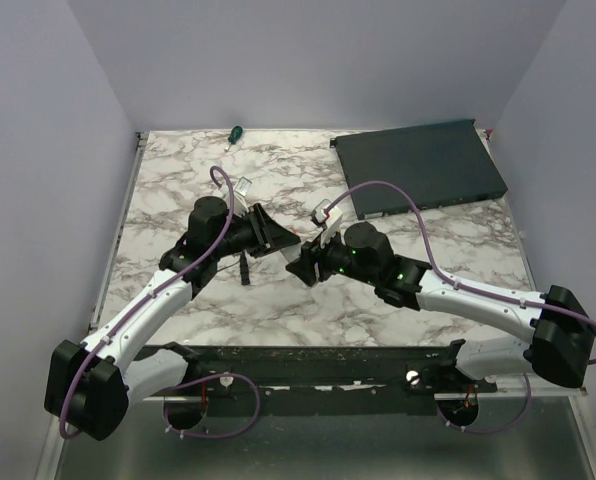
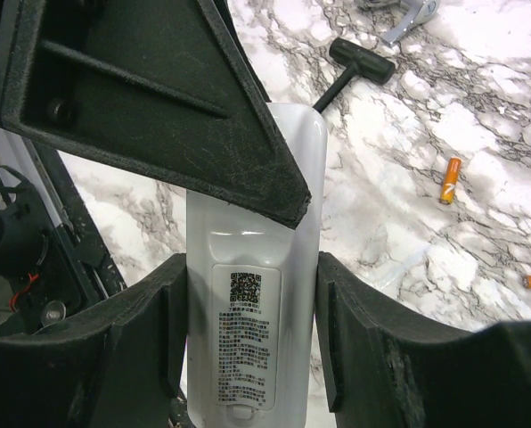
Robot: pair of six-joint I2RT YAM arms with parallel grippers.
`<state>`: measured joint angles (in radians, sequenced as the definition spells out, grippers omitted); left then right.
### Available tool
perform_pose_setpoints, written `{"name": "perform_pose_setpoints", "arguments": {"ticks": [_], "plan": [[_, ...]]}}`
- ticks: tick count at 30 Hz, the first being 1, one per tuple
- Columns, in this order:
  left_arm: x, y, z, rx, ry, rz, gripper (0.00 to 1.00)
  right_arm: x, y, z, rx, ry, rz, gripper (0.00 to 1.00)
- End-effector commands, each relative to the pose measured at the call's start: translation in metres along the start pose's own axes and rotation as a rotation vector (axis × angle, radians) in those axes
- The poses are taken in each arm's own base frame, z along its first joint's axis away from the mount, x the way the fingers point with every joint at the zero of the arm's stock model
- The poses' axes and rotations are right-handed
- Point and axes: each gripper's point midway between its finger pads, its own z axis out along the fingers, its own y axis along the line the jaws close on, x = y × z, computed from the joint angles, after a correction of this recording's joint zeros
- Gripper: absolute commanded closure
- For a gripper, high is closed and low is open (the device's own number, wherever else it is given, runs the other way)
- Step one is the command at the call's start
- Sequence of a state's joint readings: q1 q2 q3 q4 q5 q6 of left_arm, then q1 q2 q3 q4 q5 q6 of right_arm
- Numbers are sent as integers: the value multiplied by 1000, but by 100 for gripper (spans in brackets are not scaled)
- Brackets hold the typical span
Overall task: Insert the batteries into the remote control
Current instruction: Adjust the remote control.
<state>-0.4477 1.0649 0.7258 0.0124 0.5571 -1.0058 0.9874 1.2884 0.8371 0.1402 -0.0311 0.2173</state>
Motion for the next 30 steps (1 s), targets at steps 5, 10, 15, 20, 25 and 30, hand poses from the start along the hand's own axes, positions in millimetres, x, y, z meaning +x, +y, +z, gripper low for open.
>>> {"name": "perform_pose_setpoints", "arguments": {"ticks": [5,10,15,20,25,30], "plan": [[-5,-13,-2,32,-14,43,72,-21,8,0,-21,-52,-2,87],[-4,-13,-2,38,-8,45,69,-23,9,0,-27,-57,-2,87],[-3,-13,-2,38,-5,48,68,-26,10,0,-31,-65,-3,87],[-2,-12,-1,37,0,53,68,-31,12,0,-35,-76,-6,87],[-1,-10,-2,35,0,52,70,-32,12,0,-37,-77,-6,87],[-2,-11,-2,37,0,55,70,-32,12,0,-38,-78,-6,87]]}}
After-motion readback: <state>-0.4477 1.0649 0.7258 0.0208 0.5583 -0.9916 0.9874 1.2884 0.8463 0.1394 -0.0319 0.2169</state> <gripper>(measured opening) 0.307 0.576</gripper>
